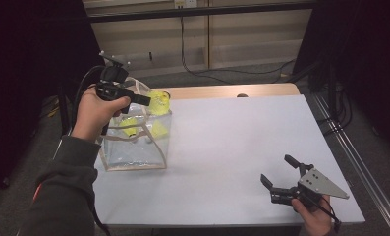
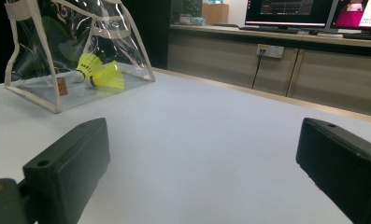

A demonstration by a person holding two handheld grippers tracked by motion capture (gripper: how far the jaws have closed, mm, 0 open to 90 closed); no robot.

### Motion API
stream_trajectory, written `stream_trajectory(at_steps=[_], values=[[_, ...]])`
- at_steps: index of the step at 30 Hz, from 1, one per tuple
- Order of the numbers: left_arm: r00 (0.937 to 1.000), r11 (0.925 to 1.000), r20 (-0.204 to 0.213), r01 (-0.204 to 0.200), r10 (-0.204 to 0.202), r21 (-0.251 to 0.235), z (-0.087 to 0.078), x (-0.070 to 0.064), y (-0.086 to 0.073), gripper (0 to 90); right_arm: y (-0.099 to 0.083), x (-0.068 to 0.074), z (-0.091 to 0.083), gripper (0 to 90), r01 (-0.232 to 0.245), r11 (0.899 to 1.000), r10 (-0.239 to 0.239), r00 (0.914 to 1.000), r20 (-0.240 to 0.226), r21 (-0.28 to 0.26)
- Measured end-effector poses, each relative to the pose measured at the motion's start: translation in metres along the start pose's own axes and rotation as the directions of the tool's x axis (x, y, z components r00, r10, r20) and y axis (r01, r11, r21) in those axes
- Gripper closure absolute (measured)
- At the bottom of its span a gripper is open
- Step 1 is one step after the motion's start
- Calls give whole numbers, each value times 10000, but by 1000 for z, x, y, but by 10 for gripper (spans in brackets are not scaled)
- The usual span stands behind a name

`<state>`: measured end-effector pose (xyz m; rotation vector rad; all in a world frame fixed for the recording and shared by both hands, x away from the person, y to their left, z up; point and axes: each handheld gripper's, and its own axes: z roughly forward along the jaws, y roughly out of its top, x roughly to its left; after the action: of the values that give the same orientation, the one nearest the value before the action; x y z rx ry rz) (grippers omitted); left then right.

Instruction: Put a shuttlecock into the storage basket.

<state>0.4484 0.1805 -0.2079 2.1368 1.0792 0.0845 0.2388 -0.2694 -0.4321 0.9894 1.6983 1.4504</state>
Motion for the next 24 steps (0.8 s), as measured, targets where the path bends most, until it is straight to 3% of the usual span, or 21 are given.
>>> stream_trajectory(at_steps=[8,24], values=[[9997,9996,-118,221,-223,-163,-7,5,-1,900,0,0,0,27,6,10000,-6,10000,2,-4],[9981,9994,-537,298,-308,-200,-20,15,-5,900,0,0,0,27,12,10000,-12,10000,1,1]])
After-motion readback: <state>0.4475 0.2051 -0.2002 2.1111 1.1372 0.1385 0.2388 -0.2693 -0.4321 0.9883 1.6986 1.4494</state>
